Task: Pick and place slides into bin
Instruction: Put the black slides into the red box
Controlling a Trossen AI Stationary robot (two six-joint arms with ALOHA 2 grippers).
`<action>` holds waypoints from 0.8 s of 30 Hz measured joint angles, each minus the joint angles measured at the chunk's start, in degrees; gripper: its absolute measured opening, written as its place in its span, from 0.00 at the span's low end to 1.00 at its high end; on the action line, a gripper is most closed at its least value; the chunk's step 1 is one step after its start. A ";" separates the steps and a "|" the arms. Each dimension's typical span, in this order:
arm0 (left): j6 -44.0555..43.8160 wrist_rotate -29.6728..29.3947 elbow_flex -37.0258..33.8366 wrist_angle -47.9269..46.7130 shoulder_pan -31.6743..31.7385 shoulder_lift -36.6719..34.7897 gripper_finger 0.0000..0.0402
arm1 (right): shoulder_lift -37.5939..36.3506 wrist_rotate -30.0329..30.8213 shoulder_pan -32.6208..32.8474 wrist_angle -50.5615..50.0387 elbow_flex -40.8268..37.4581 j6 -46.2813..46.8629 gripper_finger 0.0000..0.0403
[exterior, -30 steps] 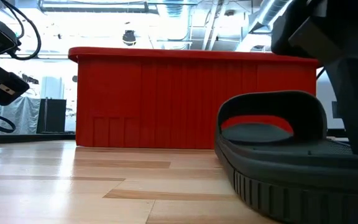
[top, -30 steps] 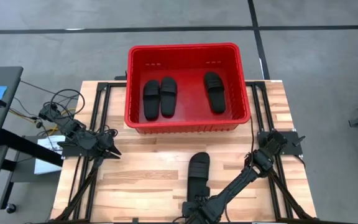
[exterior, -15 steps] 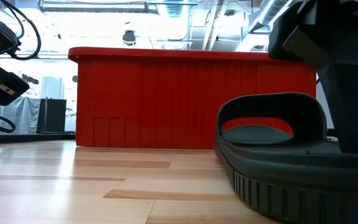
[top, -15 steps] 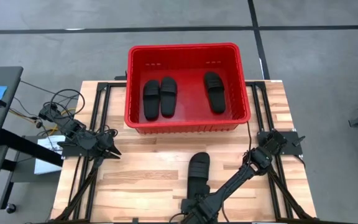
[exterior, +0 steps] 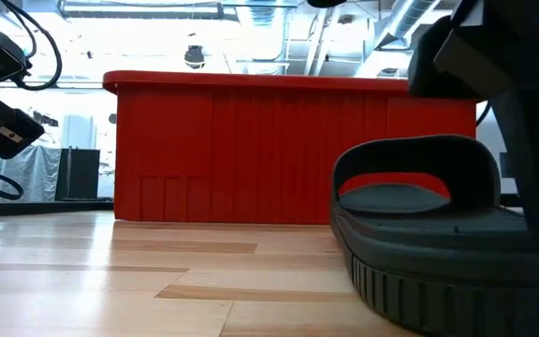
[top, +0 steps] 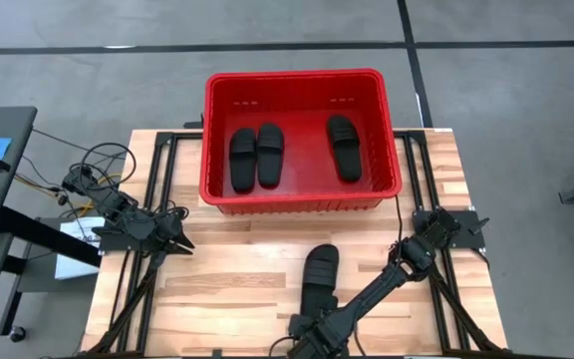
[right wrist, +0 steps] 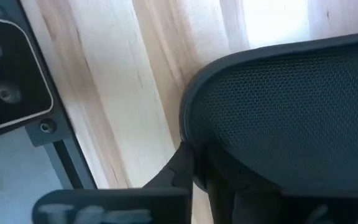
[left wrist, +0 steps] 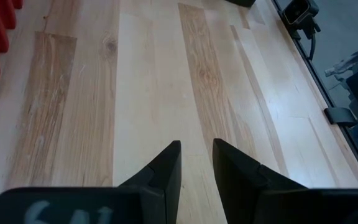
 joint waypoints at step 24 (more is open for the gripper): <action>-0.01 -0.02 0.00 0.00 -0.02 0.00 0.20 | -4.62 2.07 0.42 -2.15 -0.85 5.11 0.00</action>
